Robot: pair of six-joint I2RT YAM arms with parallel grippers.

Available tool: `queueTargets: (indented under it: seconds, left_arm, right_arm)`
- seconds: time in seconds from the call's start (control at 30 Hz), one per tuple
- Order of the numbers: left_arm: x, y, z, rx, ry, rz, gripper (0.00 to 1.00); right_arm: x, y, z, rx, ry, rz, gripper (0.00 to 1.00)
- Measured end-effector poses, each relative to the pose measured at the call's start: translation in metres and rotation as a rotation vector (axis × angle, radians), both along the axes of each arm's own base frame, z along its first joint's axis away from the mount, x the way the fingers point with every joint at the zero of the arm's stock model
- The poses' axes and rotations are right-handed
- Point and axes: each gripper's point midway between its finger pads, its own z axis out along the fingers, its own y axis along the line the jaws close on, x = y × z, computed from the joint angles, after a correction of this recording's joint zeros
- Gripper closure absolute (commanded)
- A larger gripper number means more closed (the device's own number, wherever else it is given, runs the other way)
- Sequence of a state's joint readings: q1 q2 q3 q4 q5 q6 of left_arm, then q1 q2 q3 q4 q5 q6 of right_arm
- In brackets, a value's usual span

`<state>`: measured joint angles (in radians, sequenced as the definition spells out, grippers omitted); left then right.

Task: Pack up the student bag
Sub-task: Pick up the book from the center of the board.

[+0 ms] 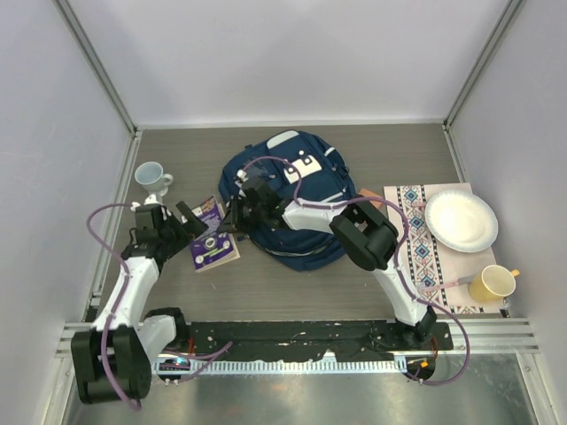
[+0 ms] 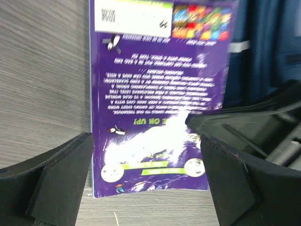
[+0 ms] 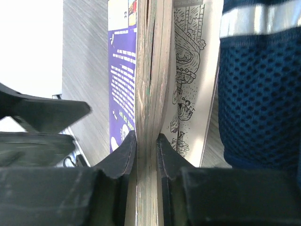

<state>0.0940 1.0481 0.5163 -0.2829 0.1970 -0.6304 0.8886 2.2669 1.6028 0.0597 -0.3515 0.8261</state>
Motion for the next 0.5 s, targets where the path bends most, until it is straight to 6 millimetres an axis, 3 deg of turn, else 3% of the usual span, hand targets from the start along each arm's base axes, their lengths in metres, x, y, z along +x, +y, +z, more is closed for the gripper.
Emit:
queueTargets:
  seconds: [0.27, 0.37, 0.5]
  left_arm:
    - [0.0, 0.018, 0.089, 0.099, -0.243, 0.075, 0.0]
    - [-0.002, 0.022, 0.114, 0.116, -0.304, 0.093, 0.0]
    - [-0.006, 0.021, 0.134, 0.116, -0.35, 0.092, 0.01]
  right_arm:
    - [-0.02, -0.025, 0.012, 0.144, 0.134, 0.02, 0.99]
    - [-0.022, -0.037, 0.027, 0.201, 0.17, 0.013, 0.99]
    - [-0.021, -0.051, 0.061, 0.289, 0.163, 0.002, 0.99]
